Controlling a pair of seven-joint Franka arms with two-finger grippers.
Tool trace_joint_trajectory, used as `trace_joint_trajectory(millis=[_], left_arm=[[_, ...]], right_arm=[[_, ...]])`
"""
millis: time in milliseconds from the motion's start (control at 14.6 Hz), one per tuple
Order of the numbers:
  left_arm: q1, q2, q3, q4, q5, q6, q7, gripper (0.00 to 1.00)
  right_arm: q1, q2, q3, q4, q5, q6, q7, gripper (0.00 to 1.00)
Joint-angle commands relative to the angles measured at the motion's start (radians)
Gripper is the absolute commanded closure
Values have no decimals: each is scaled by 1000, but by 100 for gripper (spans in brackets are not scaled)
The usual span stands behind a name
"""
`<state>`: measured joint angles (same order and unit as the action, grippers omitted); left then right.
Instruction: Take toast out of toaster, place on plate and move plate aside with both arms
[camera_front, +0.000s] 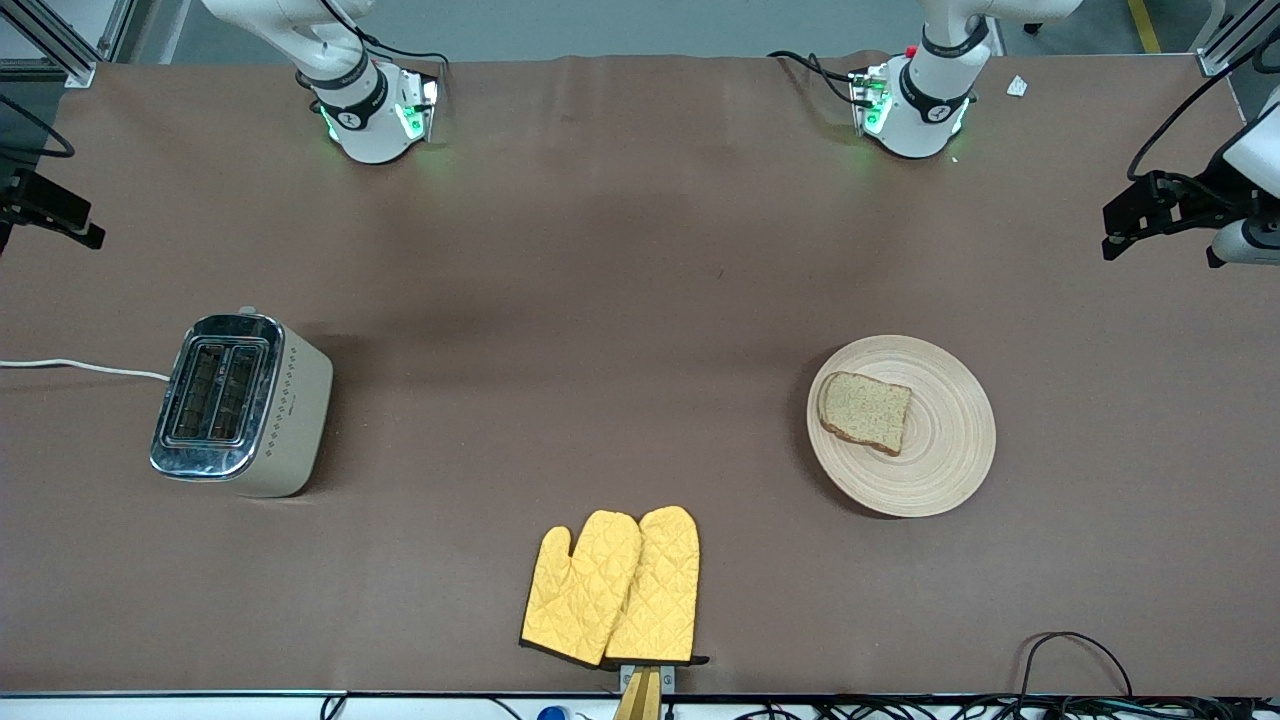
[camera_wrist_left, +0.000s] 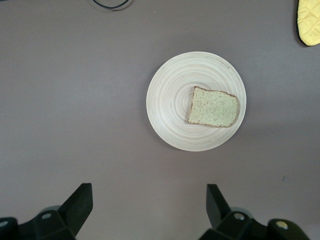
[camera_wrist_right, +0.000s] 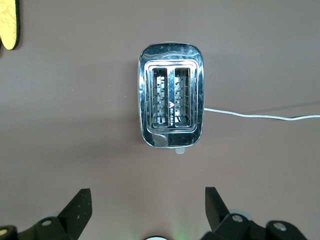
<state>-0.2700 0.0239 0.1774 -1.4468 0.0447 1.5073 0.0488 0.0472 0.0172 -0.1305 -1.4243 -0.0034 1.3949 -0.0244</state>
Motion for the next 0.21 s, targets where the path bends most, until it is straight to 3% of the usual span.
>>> trace_joint_trajectory(millis=[0, 137], left_arm=[[-8, -9, 10, -12, -8, 30, 14, 0], [-9, 14, 8, 2, -8, 30, 3, 0]], right_arm=[[-12, -3, 9, 4, 8, -8, 8, 0], [-6, -3, 12, 2, 8, -11, 8, 0]])
